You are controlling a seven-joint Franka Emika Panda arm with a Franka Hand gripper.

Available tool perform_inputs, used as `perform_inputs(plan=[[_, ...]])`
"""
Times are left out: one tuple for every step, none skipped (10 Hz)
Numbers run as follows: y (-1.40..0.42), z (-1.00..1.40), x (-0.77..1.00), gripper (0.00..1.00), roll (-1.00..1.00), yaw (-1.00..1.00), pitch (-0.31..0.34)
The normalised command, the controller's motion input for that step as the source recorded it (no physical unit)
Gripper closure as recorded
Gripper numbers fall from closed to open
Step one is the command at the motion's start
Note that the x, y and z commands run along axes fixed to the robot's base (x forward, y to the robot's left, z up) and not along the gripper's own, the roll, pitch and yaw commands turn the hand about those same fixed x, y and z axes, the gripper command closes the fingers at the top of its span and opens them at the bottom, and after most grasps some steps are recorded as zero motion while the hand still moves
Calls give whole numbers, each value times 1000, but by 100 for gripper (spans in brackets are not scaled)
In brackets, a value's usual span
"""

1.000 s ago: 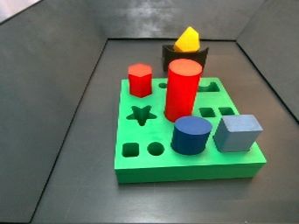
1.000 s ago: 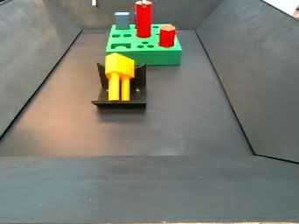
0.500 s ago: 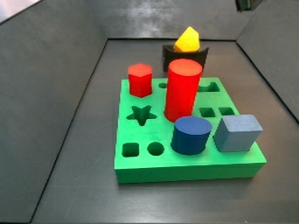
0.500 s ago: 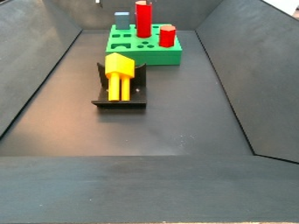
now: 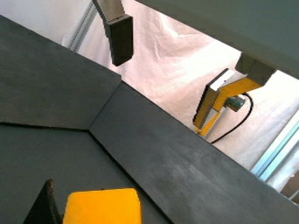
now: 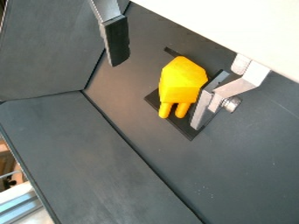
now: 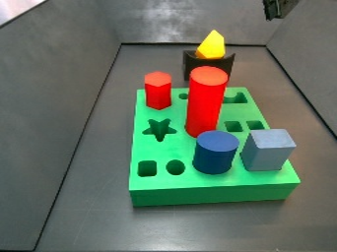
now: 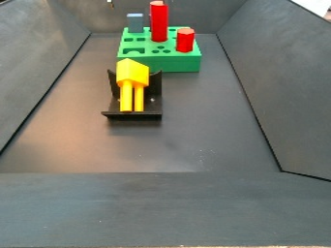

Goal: Pick up the 3 prong object. Move up. Place the 3 prong object on the fixture. Regrasp the 3 prong object. Move to above the board. Insert the 3 prong object.
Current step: Regrasp the 3 prong object.

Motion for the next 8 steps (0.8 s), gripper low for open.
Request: perform_inputs(plan=[[-55,-31,330,0,179,177,12],[-54,-30,330,0,178,159,11],[-51,-32,328,0,176,125,14],[-51,-33,326,0,174,114,17],[-49,-37,318,0,166,100,27],[-48,-39,313,0,160,94,35],[-47,-40,304,0,150,90,46],[-48,-42,296,0,141,91,56]])
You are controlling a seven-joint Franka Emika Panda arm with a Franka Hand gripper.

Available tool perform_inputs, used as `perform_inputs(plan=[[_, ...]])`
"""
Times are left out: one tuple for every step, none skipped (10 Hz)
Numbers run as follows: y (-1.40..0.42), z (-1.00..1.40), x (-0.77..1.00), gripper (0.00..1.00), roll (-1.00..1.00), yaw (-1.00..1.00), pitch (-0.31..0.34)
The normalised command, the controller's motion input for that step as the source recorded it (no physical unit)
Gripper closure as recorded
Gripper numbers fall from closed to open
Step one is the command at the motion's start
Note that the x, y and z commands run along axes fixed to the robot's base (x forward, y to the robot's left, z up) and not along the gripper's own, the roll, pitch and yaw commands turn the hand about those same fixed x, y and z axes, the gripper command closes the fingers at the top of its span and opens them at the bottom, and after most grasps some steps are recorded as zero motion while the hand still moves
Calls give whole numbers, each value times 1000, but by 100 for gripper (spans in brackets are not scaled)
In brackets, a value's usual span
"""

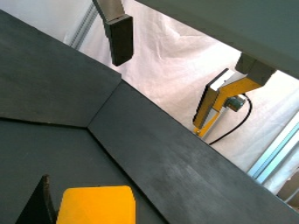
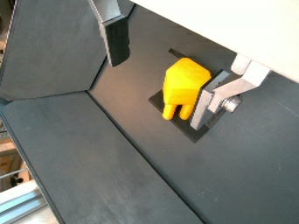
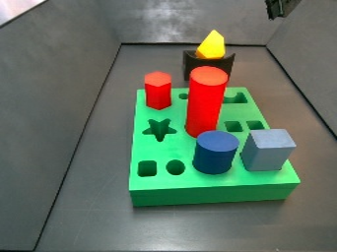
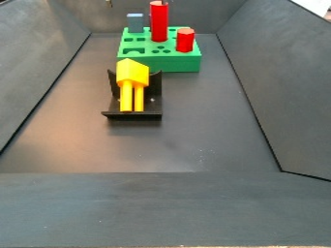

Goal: Pick up the 3 prong object. Move up. Place the 3 prong object on the fixture. Regrasp the 3 prong object. Move to above the board. Insert the 3 prong object.
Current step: Regrasp the 3 prong object.

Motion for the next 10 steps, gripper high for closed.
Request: perform_inputs(plan=[[-48,-42,291,0,136,93,63],[-48,-41,288,0,133,95,66],[-47,-40,286,0,130,97,69],[-45,-38,283,0,128,98,72],[-44,-36,282,0,127,100,74],[-44,-34,280,0,127,100,75],[-44,-32,277,0,127,101,76],[-44,-32,276,0,126,101,77],[-43,-32,275,0,126,101,78],[-43,-32,275,0,126,101,78]])
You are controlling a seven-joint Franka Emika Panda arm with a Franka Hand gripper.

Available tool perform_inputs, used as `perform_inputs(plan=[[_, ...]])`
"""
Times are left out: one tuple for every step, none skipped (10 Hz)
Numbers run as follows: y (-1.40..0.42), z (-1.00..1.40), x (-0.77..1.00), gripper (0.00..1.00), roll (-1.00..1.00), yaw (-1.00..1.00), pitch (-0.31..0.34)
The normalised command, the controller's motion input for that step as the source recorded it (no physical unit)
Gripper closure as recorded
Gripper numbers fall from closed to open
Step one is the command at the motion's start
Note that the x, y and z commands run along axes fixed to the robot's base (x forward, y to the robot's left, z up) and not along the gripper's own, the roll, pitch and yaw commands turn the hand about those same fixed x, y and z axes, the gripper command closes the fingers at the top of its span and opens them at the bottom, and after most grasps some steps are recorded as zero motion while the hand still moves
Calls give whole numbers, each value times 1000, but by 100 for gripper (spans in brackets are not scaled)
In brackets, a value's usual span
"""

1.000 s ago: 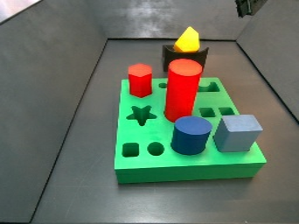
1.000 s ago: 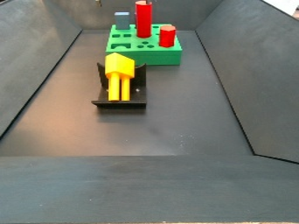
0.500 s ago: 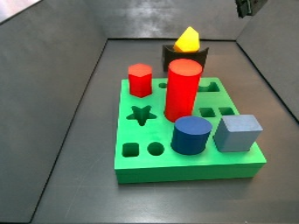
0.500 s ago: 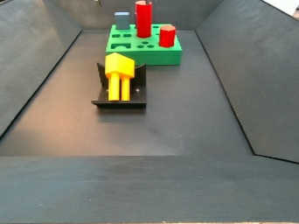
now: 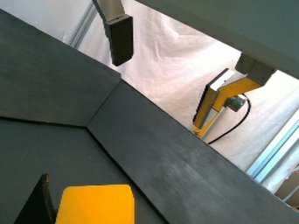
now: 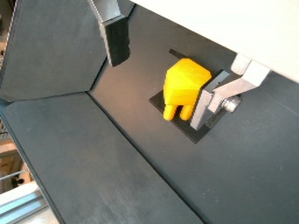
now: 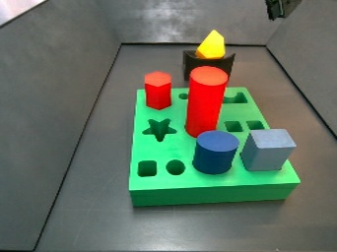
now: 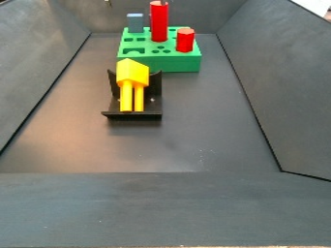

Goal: Pick up the 3 prong object. Move up. Place the 3 prong object on the fixture. Regrasp the 3 prong object. Move to above the board. Insert the 3 prong object.
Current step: Regrasp the 3 prong object.

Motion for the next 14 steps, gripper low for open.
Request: perform_inputs(plan=[[-42,-31,274,0,126,102,78],[-42,-31,274,0,126,102,78],[-42,-31,274,0,126,102,79],[-42,-31,274,0,126,102,79],[-42,-31,273,0,126,102,79],[-42,-31,273,0,126,102,79],[-42,-31,273,0,126,102,79],[70,-1000,107,0,141,-9,55],[71,-1000,108,0,143,-6,53],[60,-1000,107,0,121,33,58],[52,-1000,102,0,98,54,73],[50,-1000,104,0,90,64,73],[43,-1000,112,0,79,77,68],[35,-1000,125,0,72,96,59]])
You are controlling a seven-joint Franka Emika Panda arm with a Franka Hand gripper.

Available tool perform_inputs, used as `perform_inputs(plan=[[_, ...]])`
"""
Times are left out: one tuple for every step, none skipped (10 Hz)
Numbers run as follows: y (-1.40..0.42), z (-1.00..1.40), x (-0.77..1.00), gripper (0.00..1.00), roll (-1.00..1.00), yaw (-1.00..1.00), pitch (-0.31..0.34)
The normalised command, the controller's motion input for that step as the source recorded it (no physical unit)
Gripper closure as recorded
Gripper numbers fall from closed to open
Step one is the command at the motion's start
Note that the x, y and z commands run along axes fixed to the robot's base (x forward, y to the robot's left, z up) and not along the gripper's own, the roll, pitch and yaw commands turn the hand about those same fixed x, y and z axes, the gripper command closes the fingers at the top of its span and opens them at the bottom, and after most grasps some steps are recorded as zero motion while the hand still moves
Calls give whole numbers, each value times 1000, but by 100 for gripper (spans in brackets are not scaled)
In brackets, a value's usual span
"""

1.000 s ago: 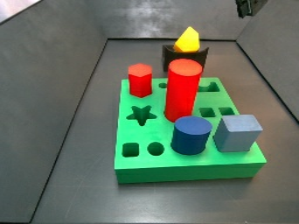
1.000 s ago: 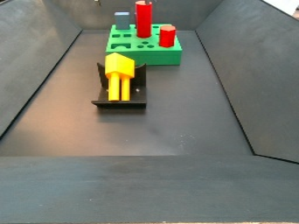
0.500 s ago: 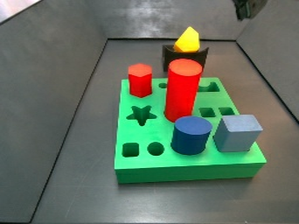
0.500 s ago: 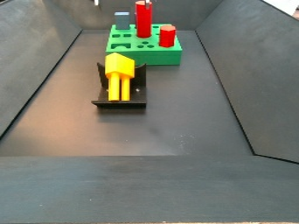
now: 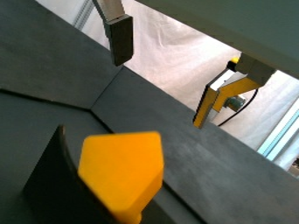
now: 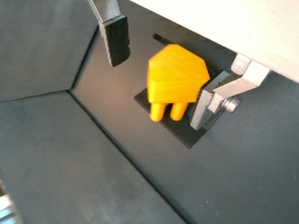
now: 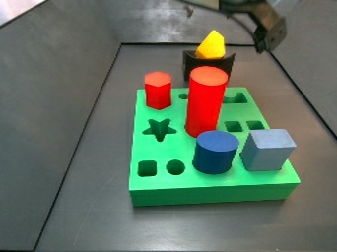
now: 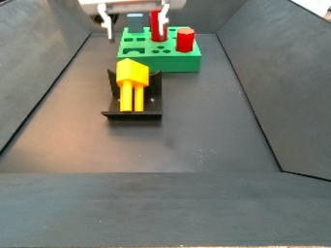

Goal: Pick up the 3 prong object. Move up. Place the 3 prong object on the fixture. Regrasp the 3 prong object. Move to above the board. Insert the 3 prong object.
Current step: Regrasp the 3 prong object.

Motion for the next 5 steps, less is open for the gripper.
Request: perform_inputs(plan=[[27,-1000,132,0,74,105,51],[18,-1000,141,0,82,108,38],[11,-1000,149,0,86,108,32],[6,-1000,153,0,91,107,27],[-7,-1000,161,0,99,102,21]])
